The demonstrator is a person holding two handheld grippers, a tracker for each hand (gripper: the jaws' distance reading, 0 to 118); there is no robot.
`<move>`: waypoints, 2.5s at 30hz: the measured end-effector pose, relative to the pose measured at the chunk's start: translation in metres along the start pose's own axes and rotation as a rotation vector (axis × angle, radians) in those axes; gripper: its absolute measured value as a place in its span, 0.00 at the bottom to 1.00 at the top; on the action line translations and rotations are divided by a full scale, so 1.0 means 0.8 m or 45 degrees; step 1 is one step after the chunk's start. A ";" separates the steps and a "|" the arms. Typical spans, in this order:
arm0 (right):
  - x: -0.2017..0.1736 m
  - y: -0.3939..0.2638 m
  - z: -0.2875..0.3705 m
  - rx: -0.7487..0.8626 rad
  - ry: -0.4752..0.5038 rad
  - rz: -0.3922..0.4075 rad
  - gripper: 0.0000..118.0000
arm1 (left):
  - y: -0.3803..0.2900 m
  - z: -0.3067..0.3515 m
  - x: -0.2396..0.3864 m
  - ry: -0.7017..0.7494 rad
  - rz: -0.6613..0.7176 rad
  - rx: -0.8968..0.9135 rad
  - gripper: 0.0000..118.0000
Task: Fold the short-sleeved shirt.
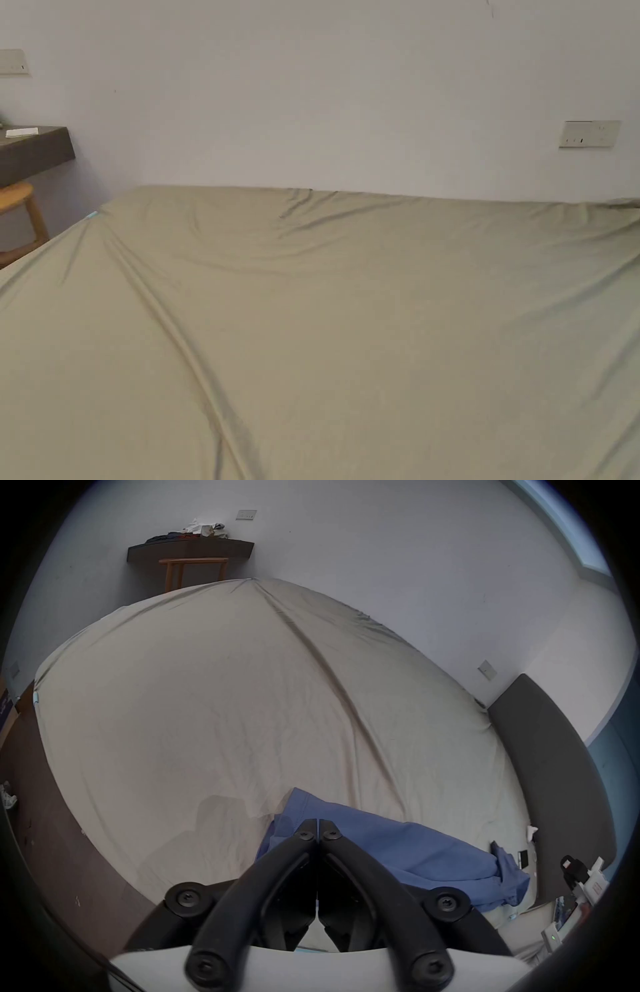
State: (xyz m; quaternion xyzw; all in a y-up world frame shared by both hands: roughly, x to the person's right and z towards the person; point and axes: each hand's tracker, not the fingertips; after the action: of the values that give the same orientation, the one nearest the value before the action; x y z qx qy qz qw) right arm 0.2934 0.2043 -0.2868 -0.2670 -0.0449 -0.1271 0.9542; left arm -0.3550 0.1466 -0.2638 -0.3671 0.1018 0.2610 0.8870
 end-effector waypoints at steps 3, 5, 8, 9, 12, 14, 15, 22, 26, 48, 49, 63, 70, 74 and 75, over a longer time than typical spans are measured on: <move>-0.005 -0.006 -0.001 -0.036 0.088 -0.072 0.01 | -0.003 -0.008 -0.008 0.040 -0.015 -0.035 0.00; -0.014 -0.012 -0.004 -0.067 0.099 -0.091 0.01 | -0.001 -0.022 -0.020 0.025 -0.015 -0.062 0.00; -0.016 -0.027 -0.015 -0.131 0.069 -0.056 0.01 | 0.005 -0.042 -0.053 -0.102 0.096 -0.128 0.35; -0.019 -0.028 -0.016 -0.148 0.071 -0.043 0.01 | 0.006 -0.051 -0.061 -0.131 0.130 -0.159 0.68; -0.028 -0.021 -0.016 -0.184 0.110 -0.042 0.01 | -0.002 -0.083 -0.091 -0.218 0.208 -0.286 0.93; -0.033 -0.018 -0.019 -0.191 0.123 -0.048 0.01 | -0.007 -0.106 -0.108 -0.260 0.320 -0.348 0.91; -0.036 -0.016 -0.020 -0.196 0.128 -0.049 0.01 | -0.004 -0.101 -0.122 -0.329 0.310 -0.237 0.92; -0.075 -0.011 -0.031 -0.199 0.183 -0.014 0.01 | -0.017 -0.157 -0.107 -0.748 0.454 -0.378 0.62; -0.070 -0.009 -0.031 -0.193 0.229 -0.041 0.01 | -0.026 -0.167 -0.066 -0.550 0.404 -0.439 0.12; -0.045 -0.008 -0.022 -0.152 0.143 -0.126 0.01 | 0.038 0.019 -0.050 0.024 0.177 -0.072 0.12; -0.047 -0.009 -0.025 -0.158 0.153 -0.131 0.01 | 0.033 0.023 -0.027 0.043 0.115 -0.068 0.12; -0.033 -0.040 -0.032 -0.242 0.214 -0.192 0.01 | -0.043 -0.107 0.144 -0.274 -0.154 -0.412 0.16; -0.020 -0.049 -0.033 -0.265 0.172 -0.247 0.01 | -0.049 -0.093 0.195 -0.492 -0.208 -0.379 0.33; -0.025 -0.050 -0.034 -0.269 0.191 -0.236 0.01 | -0.027 -0.053 0.185 -0.577 -0.120 -0.304 0.29; -0.025 -0.050 -0.034 -0.269 0.197 -0.238 0.01 | -0.025 -0.043 0.174 -0.591 -0.097 -0.276 0.26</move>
State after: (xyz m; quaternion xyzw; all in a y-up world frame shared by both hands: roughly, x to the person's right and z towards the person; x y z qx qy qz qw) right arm 0.2635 0.1611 -0.2933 -0.3499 0.0177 -0.2396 0.9055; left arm -0.2261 0.1645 -0.3280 -0.3937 -0.1469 0.3140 0.8514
